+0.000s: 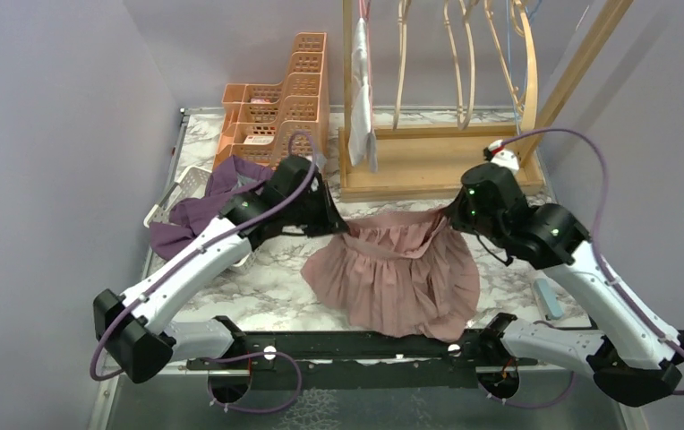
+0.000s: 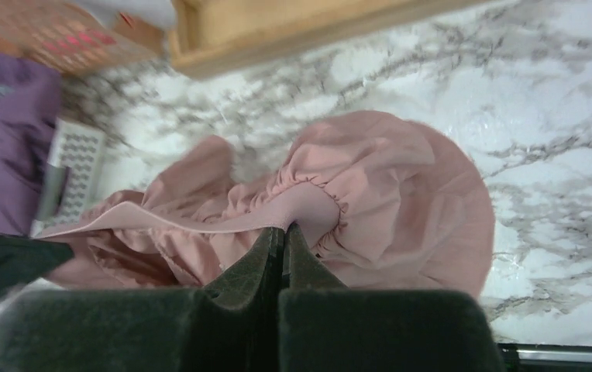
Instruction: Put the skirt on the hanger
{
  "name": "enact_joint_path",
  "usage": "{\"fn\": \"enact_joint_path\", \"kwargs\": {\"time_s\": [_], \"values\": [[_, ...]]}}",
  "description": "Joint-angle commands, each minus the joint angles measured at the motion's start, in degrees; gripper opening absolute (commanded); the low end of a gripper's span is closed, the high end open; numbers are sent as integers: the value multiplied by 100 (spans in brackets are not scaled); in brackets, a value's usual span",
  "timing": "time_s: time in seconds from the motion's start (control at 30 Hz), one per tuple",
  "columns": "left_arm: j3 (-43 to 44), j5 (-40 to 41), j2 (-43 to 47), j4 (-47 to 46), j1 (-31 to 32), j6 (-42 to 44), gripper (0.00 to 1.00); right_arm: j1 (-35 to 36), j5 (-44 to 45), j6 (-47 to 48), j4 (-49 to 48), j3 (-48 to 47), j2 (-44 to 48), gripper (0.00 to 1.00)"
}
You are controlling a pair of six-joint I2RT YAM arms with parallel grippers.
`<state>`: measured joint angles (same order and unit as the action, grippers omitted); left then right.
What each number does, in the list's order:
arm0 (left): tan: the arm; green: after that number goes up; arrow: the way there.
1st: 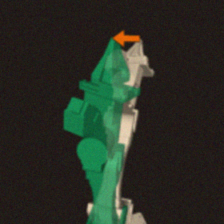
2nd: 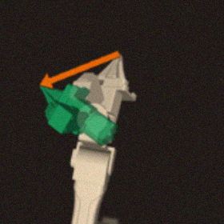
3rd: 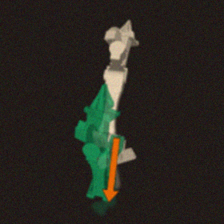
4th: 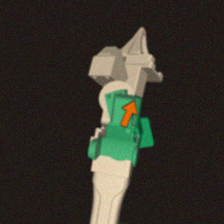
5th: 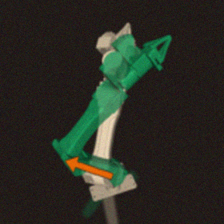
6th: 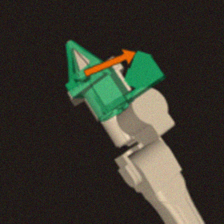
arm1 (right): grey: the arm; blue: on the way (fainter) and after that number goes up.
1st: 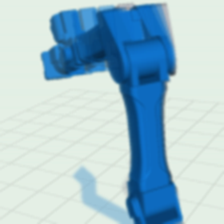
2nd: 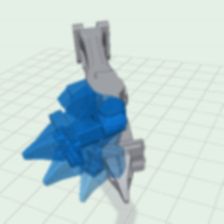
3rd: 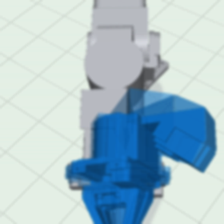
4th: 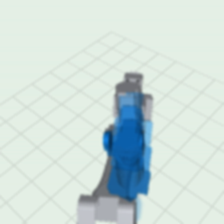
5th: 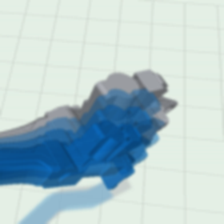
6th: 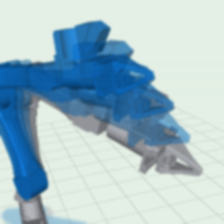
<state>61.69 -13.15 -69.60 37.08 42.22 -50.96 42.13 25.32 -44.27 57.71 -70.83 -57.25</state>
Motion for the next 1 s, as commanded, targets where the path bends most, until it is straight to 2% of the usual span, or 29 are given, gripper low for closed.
{"fn": "enact_joint_path", "kwargs": {"time_s": [0.0, 0.17, 0.33, 0.5, 0.67, 0.77, 0.97], "values": [[1942, 697, 90, 1291, -185, 1140, 0, -29, 752, -231, 1344, -1417, -178, 1], [3485, 894, -388, 2322, -246, 1681, 0, -29, 752, -389, 2296, -2320, -506, 1], [4188, 987, -669, 2852, -317, 1914, 0, -29, 79, -423, 2306, -2194, -516, 1], [3267, 787, -727, 2601, -360, 1997, 0, -30, 22, -493, 2113, -1358, -796, 1], [1841, 315, -934, 1868, -524, 2268, 0, -61, -454, -119, 1168, -185, -1210, 1], [1275, -17, -1222, 1501, -600, 2462, 0, -176, -731, 63, 674, 273, -1525, 1], [796, -56, -1527, 1051, -745, 2576, 0, -417, -959, 452, -177, 774, -1859, 1]]}}
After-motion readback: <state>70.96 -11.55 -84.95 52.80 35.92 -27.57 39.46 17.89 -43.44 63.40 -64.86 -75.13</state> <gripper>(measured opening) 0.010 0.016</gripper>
